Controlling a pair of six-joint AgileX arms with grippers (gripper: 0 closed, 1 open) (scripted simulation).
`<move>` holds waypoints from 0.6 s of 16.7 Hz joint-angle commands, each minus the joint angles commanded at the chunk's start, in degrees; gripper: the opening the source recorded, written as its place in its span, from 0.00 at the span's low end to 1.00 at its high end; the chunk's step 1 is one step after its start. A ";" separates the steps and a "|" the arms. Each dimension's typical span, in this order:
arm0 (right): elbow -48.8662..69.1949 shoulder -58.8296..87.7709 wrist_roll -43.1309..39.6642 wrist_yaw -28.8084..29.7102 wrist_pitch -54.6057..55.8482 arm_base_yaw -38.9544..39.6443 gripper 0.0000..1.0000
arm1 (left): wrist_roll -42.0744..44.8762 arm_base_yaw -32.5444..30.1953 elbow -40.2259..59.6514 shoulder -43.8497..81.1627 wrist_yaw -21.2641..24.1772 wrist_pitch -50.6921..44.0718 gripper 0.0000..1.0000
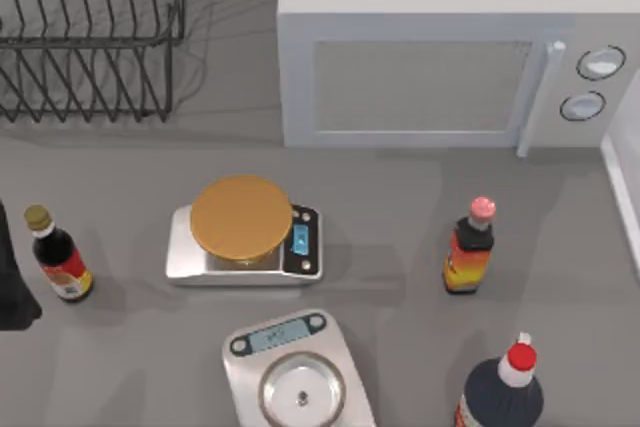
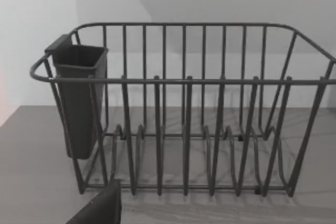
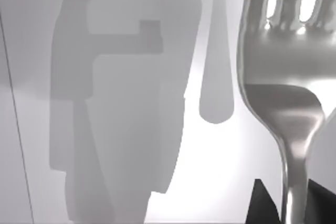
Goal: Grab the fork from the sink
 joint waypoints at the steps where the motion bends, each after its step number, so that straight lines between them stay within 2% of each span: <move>1: 0.00 0.00 0.00 0.00 0.00 0.00 0.00 | 0.00 0.00 0.00 0.00 0.00 0.00 1.00; 5: -1.67 -1.91 2.00 0.52 0.81 0.78 0.00 | 0.00 0.00 0.00 0.00 0.00 0.00 1.00; 10: -14.72 -15.75 13.38 2.87 3.65 7.06 0.00 | 0.00 0.00 0.00 0.00 0.00 0.00 1.00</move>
